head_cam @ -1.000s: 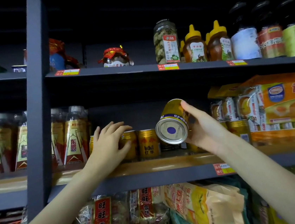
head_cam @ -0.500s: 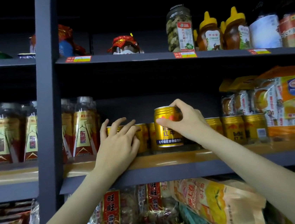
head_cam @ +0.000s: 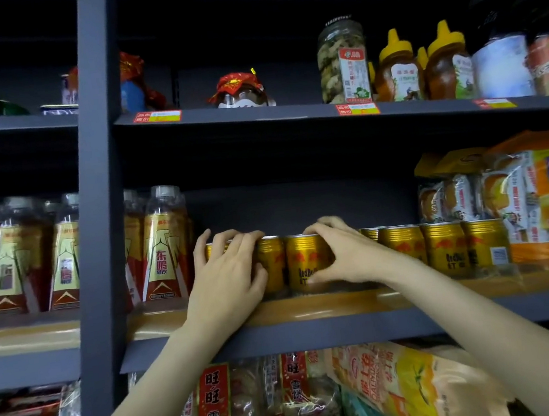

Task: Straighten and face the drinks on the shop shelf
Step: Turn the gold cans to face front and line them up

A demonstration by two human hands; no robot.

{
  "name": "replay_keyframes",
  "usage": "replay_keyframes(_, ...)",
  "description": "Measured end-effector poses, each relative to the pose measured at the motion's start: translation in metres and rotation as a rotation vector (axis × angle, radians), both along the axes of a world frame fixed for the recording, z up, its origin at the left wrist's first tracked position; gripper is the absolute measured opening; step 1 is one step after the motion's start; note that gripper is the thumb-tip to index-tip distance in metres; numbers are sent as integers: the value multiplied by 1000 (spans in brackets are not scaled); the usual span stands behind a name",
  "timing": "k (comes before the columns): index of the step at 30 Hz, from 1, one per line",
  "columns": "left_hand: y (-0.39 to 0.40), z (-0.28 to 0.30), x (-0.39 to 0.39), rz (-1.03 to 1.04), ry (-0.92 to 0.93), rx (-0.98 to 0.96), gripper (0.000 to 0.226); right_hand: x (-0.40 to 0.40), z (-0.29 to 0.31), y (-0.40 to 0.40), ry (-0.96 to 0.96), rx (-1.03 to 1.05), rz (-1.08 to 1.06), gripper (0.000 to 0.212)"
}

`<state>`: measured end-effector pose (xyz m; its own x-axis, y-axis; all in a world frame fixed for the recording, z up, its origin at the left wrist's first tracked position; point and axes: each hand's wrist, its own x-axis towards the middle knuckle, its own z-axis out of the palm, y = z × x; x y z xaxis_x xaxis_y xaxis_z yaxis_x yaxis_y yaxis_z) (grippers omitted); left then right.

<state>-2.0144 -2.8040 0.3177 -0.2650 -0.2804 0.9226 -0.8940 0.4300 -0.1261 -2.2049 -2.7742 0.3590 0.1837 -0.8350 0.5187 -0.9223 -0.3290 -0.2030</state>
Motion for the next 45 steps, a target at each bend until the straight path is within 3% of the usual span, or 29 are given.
replay_keyframes(3, 0, 4, -2, -4, 35, 41, 39, -1, 1, 1, 8, 31, 21, 78)
replay_keyframes(8, 4, 27, -7, -54, 255, 212, 20, 3, 4, -3, 24, 32, -2, 79)
replay_keyframes(15, 13, 40, -6, -76, 293, 385, 14, 8, 4, -8, 36, 13, -14, 80)
replay_keyframes(18, 15, 38, -7, -51, 275, 357, 16, 3, 6, -6, 55, 16, 21, 79)
replay_keyframes(21, 15, 28, -20, 8, 173, 120, 25, -15, 18, -2, 37, -1, 60, 72)
replay_keyframes(23, 17, 25, -39, -75, 146, 44, 29, -34, 30, -1, 10, -29, 46, 68)
replay_keyframes(25, 16, 23, -58, -127, 105, 73, 35, -53, 40, -5, 43, -28, 8, 64)
replay_keyframes(28, 10, 19, -72, -29, 7, 135, 43, -70, 53, -21, 190, 43, -19, 65)
replay_keyframes(34, 3, 15, -71, 52, -14, 146, 44, -67, 79, -85, 476, 343, -128, 88)
replay_keyframes(39, -4, 12, -71, 59, 13, 127, 49, -74, 89, -136, 550, 480, -212, 98)
replay_keyframes(43, -4, 11, -73, 82, -6, 125, 55, -71, 84, -155, 584, 498, -177, 92)
replay_keyframes(45, -3, 12, -73, 72, -2, 124, 54, -67, 83, -156, 589, 469, -141, 73)
